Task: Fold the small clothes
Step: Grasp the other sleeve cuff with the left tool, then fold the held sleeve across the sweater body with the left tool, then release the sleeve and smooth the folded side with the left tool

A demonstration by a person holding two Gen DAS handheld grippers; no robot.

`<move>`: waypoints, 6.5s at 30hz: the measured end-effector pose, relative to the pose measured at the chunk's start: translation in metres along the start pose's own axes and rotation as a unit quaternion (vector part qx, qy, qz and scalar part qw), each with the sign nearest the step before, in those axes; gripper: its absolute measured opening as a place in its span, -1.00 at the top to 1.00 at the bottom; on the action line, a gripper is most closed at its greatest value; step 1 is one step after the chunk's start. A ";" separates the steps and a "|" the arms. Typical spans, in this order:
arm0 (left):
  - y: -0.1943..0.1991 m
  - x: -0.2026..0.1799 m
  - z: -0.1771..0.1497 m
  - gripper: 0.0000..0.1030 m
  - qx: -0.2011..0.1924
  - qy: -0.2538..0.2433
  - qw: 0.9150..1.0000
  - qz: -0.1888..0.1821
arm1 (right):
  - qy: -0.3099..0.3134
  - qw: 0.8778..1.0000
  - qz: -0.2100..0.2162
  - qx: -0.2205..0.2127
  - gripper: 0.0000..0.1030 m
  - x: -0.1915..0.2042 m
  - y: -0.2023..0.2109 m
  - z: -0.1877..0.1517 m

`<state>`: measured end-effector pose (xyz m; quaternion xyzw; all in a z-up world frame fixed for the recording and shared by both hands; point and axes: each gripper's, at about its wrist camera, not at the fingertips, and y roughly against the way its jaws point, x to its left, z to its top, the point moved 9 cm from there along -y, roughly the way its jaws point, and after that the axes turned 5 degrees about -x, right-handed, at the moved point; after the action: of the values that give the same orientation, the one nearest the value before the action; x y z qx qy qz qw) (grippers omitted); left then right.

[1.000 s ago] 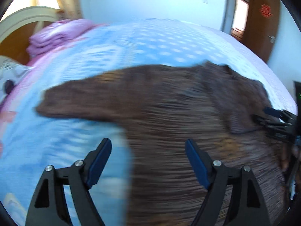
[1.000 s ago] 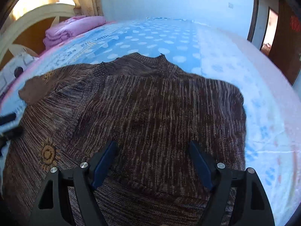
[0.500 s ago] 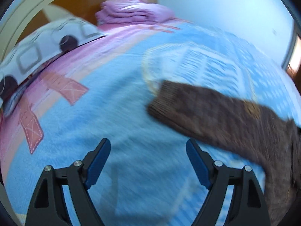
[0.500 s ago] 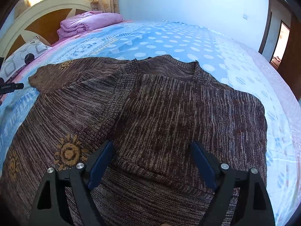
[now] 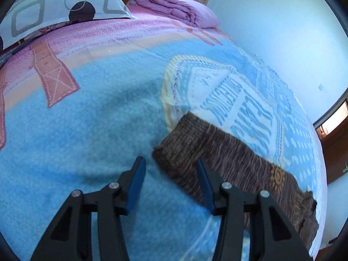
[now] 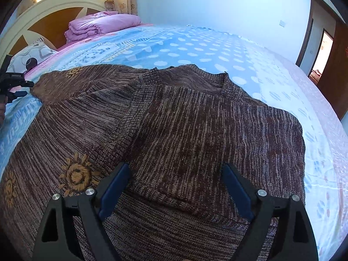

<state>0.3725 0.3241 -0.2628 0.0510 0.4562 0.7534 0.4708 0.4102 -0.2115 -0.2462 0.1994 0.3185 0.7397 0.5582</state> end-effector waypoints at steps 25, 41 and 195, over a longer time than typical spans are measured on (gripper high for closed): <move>0.024 -0.052 0.028 0.80 -0.038 -0.002 0.993 -0.112 | -0.005 1.000 0.002 -0.001 -0.76 -0.002 -0.001 0.000; 0.102 -0.171 0.007 0.81 -0.038 -0.049 0.977 -0.205 | -0.092 0.992 0.071 -0.050 -0.76 -0.027 0.047 0.026; 0.012 -0.242 -0.107 0.81 -0.010 -0.312 0.945 -0.095 | -0.037 0.996 0.076 -0.035 -0.04 -0.033 0.044 -0.028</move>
<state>0.4437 0.0711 -0.2301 0.2353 0.2816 0.6560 0.6596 0.3714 -0.2576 -0.2338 0.2306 0.2549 0.7829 0.5186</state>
